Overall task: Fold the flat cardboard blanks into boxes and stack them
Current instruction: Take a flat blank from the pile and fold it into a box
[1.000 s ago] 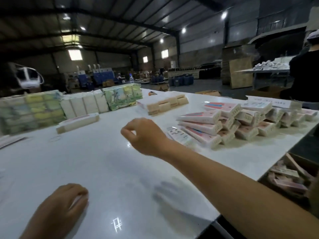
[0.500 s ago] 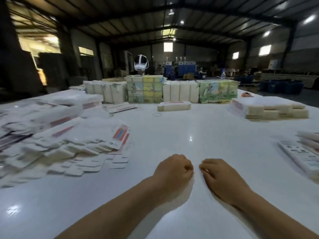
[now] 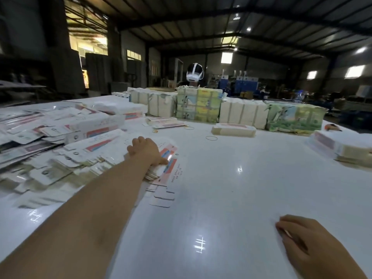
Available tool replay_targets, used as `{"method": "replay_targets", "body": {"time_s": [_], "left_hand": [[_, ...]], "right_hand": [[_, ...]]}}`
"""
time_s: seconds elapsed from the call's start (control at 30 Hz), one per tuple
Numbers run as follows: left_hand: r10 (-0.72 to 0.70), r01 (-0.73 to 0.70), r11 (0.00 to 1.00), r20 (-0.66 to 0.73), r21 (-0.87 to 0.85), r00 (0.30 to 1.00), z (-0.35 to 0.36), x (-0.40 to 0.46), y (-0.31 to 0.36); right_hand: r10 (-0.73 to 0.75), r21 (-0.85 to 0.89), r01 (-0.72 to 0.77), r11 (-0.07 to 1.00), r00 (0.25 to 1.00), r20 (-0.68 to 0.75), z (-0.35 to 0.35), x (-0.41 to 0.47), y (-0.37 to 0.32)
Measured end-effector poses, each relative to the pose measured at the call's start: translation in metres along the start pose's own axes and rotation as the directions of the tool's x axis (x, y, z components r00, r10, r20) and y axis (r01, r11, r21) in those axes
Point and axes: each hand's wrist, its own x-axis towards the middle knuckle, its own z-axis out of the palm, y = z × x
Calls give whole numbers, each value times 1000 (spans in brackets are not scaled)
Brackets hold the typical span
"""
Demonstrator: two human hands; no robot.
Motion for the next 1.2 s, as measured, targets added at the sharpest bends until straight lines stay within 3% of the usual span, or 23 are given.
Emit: {"method": "replay_targets", "body": {"time_s": [0.13,0.3,0.37,0.43,0.5,0.57,0.63,0.7,0.73,0.8,0.87,0.93,0.97,1.0,1.03,1.07,1.1,1.13,1.17,1.2], "left_hand": [[1,30,978,147,-209,989,-14,17,-6],[-13,3,989,-69,-145,998,-13,16,1],[32,-45,970,-56,-238,998,-24,15,5],[68,-47,899,34,-435,997,-39,5,12],[89,59,694,167,-718,982,-53,-22,21],[194,240,388,334,-890,922,-61,-62,33],[324,383,159,414,-910,851,-61,-108,47],[399,447,31,421,-894,814,-54,-155,63],[421,453,-4,409,-892,810,-48,-177,70],[467,453,-28,389,-891,794,-32,-215,87],[527,464,-5,392,-886,754,-17,-245,99],[564,461,18,390,-887,728,-9,-261,106],[566,412,16,348,-911,747,-9,-263,106],[555,274,33,245,-961,795,-8,-261,103],[563,-25,119,47,-993,825,-9,-257,98],[634,-429,238,-196,-871,748,-8,-252,92],[752,-758,295,-348,-582,560,-6,-246,87],[853,-925,284,-373,-253,364,-5,-242,84],[916,-967,253,-315,-31,250,-6,-240,83],[943,-971,230,-263,70,204,-6,-240,83]], "right_hand": [[-82,-16,82,997,996,-21,0,1,2],[-241,-111,228,967,963,-117,4,3,7],[-241,-91,231,969,963,-121,2,2,8],[-226,-68,219,973,967,-120,3,0,7],[-195,-66,189,980,975,-102,4,-3,7],[-138,-38,136,990,988,-68,-2,-5,4],[-84,-39,86,995,995,50,-6,-6,3],[15,116,-24,993,997,77,-15,-5,-3],[96,319,-105,942,994,45,-20,-4,-8],[243,717,-281,638,957,158,-31,-3,-16],[213,839,-440,319,896,389,-38,-7,-22],[196,828,-496,262,867,457,-44,-12,-19],[214,821,-491,291,870,444,-48,-14,-16],[228,811,-475,343,879,418,-52,-14,-12],[223,798,-454,396,891,396,-54,-14,-8],[194,781,-431,452,902,386,-56,-14,-6],[144,757,-398,518,913,381,-57,-14,-5],[85,725,-350,593,923,376,-58,-14,-6],[25,688,-294,664,928,372,-58,-14,-8],[-20,667,-246,704,931,365,-57,-14,-10]]}}
